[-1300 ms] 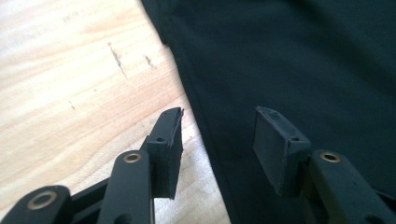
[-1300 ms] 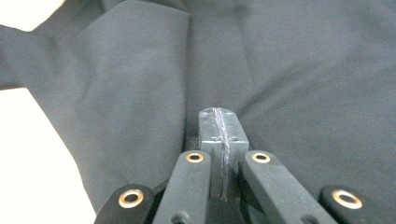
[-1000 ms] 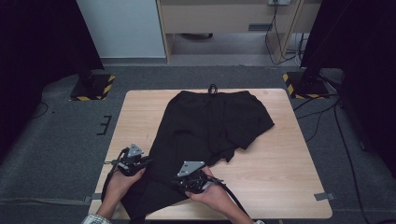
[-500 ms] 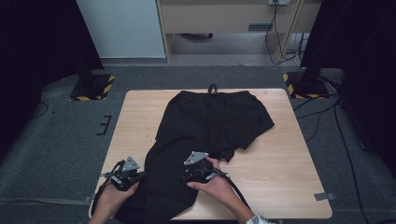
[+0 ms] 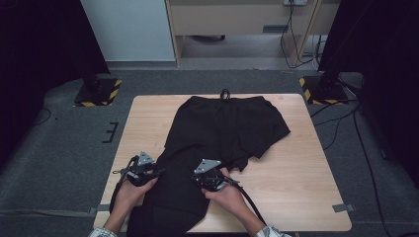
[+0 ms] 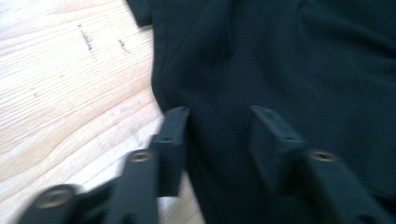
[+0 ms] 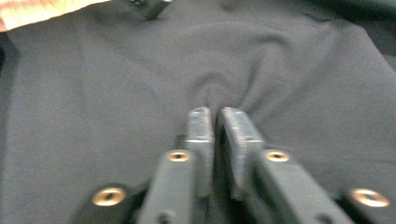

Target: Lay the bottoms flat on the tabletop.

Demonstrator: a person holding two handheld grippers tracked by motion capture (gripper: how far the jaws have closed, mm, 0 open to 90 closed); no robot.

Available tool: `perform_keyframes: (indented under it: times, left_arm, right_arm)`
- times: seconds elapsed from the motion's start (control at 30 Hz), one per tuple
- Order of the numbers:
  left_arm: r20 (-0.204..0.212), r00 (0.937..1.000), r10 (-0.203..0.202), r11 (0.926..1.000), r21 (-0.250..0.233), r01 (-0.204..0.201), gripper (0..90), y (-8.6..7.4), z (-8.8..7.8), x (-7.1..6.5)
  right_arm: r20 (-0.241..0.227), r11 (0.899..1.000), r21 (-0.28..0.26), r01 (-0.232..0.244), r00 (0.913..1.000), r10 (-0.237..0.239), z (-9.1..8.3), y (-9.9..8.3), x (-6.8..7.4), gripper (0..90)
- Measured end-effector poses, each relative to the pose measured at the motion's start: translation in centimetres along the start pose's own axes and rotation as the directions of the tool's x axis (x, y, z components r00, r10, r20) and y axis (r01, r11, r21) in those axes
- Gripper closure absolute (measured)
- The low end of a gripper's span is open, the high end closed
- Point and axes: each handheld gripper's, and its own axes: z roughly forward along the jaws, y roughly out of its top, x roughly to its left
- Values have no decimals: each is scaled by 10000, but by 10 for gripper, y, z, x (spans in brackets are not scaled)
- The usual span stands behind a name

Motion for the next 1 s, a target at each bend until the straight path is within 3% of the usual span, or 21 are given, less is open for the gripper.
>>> perform_keyframes:
  times: [0.03, 0.1, 0.13, 0.17, 0.2, 0.27, 0.3, 0.4, 0.43, 0.47, 0.53, 0.57, 0.63, 0.73, 0.8, 0.83, 0.87, 0.9, 0.97, 1.0]
  left_arm:
    - [60, 9999, 80, 10000, 34, -80, 736, 0, -1, -1]
    - [71, 9993, 358, 9991, 214, -359, 784, -3, -5, -6]
    - [171, 9987, 482, 9983, 332, -487, 844, -7, -11, -10]
    - [171, 9987, 482, 9983, 332, -487, 854, -7, -11, -10]
    - [262, 9986, 457, 9980, 417, -468, 863, -11, -15, -11]
    - [355, 9976, 588, 9965, 576, -608, 865, -19, -25, -14]
    - [318, 9972, 678, 9953, 671, -698, 864, -23, -30, -16]
    - [242, 9970, 742, 9943, 748, -758, 848, -32, -41, -17]
    - [129, 9971, 749, 9949, 669, -756, 805, -32, -43, -17]
    - [-131, 9978, 656, 9969, 441, -650, 697, -29, -42, -14]
    - [-282, 9983, 509, 9985, 196, -503, 558, -25, -39, -12]
    - [-412, 9980, 482, 9988, 63, -479, 558, -21, -33, -10]
    - [-589, 9971, 486, 9986, 235, -472, 452, -15, -22, -6]
    - [-156, 9997, 176, 9998, 126, -174, 529, -14, -14, -3]
    - [-88, 9997, 217, 9997, 152, -216, 573, -14, -15, -4]
    - [-67, 9997, 253, 9996, 143, -252, 619, -15, -16, -5]
    - [-15, 9995, 305, 9994, 155, -305, 700, -16, -17, -7]
    - [-13, 9993, 361, 9992, 178, -361, 700, -17, -18, -8]
    - [57, 9987, 497, 9985, 240, -498, 782, -19, -21, -11]
    - [57, 9987, 497, 9985, 240, -498, 800, -19, -21, -11]
  right_arm:
    - [19, 9999, 13, -107, 9999, 107, 1, 1, 1, 893]
    - [-91, 9999, 36, -137, 9999, 137, 0, 1, 3, 894]
    - [-436, 9999, 116, -60, 9990, 65, -1, 0, 10, 895]
    - [-436, 9999, 116, -60, 9990, 65, -1, 0, 10, 895]
    - [-832, 9997, 142, 181, 9964, -168, -3, -1, 20, 892]
    - [-1034, 9996, 102, 260, 9943, -248, -4, -2, 24, 889]
    - [-1325, 9992, 22, 396, 9904, -390, -7, -3, 30, 815]
    - [-1290, 9995, -158, 282, 9912, -300, -10, -3, 31, 694]
    - [-1051, 9994, -284, 206, 9942, -235, -14, -1, 28, 626]
    - [-701, 9992, -381, 144, 9974, -171, -18, 1, 21, 543]
    - [-569, 9991, -426, 17, 9984, -42, -19, 1, 18, 524]
    - [-425, 9991, -402, -151, 9990, 134, -19, 2, 11, 491]
    - [-122, 9994, -96, -344, 9993, 343, -13, -1, 1, 431]
    - [-57, 9993, 119, -357, 9993, 358, -9, -4, -2, 438]
    - [-15, 9992, 81, -399, 9992, 399, -7, -6, -2, 458]
    - [44, 9995, 6, -308, 9995, 308, -7, -7, -2, 499]
    - [188, 9997, 4, -238, 9995, 238, -8, -7, -3, 606]
    - [188, 9997, 4, -238, 9995, 238, -8, -7, -3, 606]
    - [233, 9998, -7, -203, 9995, 203, -10, -8, -3, 749]
    - [233, 9998, -7, -203, 9995, 203, -10, -8, -3, 749]
